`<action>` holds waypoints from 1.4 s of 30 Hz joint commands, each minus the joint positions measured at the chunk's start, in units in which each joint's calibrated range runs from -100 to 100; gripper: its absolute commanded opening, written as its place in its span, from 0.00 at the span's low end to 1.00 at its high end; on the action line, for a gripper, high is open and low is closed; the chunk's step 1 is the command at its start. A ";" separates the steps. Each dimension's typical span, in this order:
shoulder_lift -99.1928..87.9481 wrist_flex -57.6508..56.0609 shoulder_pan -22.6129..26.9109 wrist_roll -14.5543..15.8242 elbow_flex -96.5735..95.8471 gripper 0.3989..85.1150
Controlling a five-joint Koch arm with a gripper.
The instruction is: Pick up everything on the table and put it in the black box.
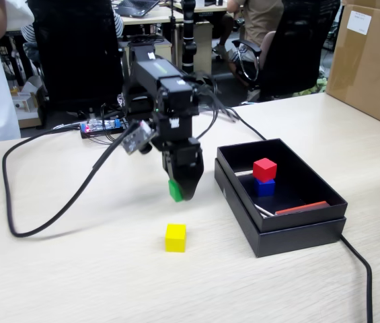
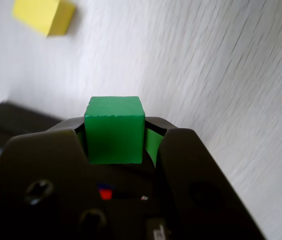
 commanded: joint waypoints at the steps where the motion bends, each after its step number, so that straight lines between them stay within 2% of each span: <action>1: -14.01 -0.12 4.10 1.22 2.57 0.16; 6: -12.52 -0.12 11.23 4.84 6.93 0.16; 9: -5.64 -0.12 13.43 6.94 8.92 0.16; 14: 3.31 -0.12 13.68 8.06 8.92 0.16; 24: 6.76 -0.12 12.41 8.16 5.11 0.17; 27: 7.67 -0.12 12.11 8.11 4.66 0.28; 30: 8.02 -0.12 11.92 8.06 4.48 0.30; 32: 7.56 -0.12 11.82 8.06 4.39 0.37; 33: 5.38 -0.21 11.82 8.01 4.39 0.41; 36: -1.51 -0.21 11.53 7.96 4.39 0.41; 42: -16.65 -0.21 6.54 5.42 4.48 0.42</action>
